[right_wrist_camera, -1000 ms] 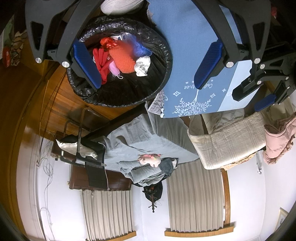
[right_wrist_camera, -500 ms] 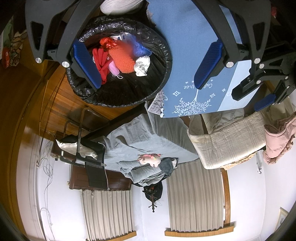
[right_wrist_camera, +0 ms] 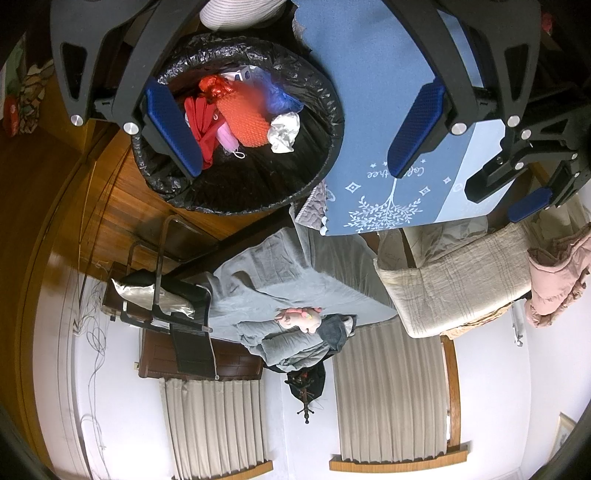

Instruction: Collect trash

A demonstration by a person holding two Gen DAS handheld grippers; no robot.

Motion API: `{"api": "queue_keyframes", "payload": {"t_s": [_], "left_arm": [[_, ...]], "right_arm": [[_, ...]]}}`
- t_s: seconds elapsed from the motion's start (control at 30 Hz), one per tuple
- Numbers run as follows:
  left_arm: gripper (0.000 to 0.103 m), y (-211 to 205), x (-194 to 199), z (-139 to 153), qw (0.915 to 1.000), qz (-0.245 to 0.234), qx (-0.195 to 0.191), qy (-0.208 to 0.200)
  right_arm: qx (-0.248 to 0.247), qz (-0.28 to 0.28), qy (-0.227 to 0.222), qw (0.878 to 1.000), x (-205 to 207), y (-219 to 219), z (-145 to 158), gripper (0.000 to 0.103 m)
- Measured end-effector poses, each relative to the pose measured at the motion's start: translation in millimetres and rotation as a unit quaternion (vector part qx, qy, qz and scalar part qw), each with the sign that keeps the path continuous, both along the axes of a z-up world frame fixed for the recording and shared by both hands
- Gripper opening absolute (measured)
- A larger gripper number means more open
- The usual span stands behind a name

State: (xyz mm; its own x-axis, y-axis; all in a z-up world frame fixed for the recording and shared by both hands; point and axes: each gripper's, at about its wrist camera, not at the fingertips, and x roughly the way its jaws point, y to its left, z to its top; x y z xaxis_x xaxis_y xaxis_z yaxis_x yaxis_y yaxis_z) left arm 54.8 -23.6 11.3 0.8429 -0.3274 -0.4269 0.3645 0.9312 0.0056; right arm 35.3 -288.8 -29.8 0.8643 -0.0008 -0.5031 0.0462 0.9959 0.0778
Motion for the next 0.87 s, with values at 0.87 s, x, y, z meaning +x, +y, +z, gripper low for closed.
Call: {"api": "queue_keyframes", "payload": {"t_s": [0.87], "left_arm": [[0.097,5.0,-1.2,-2.4,1.0,-0.001,0.0,0.001]], "right_arm": [[0.0,0.0,0.0,1.0,0.4,-0.8,0.9,0.098]]}}
